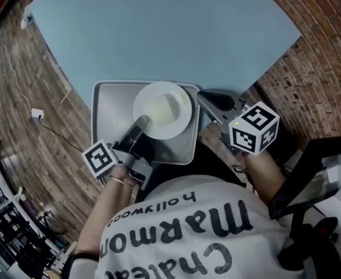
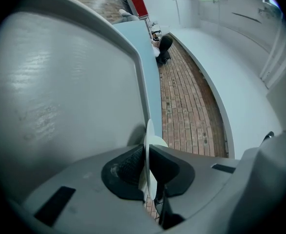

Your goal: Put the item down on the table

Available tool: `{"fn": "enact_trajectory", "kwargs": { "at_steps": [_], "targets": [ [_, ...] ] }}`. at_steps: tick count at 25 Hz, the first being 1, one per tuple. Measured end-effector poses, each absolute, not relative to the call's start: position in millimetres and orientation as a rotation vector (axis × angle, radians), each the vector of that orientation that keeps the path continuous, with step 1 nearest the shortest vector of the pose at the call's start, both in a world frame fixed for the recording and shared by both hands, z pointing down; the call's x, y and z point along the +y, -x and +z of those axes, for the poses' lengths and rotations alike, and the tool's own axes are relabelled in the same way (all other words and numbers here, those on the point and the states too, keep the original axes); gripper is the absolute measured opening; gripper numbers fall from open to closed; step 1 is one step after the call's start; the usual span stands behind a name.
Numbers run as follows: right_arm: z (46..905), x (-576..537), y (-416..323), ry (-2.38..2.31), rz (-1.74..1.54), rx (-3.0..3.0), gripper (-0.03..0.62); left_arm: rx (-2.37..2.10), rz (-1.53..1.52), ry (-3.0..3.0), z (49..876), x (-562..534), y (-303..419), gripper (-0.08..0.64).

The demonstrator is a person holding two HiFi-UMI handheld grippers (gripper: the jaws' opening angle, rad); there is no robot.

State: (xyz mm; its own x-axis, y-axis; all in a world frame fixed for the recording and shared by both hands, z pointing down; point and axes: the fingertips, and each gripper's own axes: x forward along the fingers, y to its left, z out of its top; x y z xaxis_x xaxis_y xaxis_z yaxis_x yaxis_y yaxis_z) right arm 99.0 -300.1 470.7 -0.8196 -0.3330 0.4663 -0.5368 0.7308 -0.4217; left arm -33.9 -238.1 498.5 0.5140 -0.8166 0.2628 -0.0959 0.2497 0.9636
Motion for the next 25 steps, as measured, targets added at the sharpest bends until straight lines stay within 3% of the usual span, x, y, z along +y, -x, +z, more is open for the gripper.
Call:
{"fn": "enact_trajectory", "kwargs": {
  "at_steps": [25],
  "targets": [
    [480,-309,-116,-0.650,0.823,-2.619,0.011,-1.057,-0.372,-1.280,512,-242,14,0.021]
  ]
}}
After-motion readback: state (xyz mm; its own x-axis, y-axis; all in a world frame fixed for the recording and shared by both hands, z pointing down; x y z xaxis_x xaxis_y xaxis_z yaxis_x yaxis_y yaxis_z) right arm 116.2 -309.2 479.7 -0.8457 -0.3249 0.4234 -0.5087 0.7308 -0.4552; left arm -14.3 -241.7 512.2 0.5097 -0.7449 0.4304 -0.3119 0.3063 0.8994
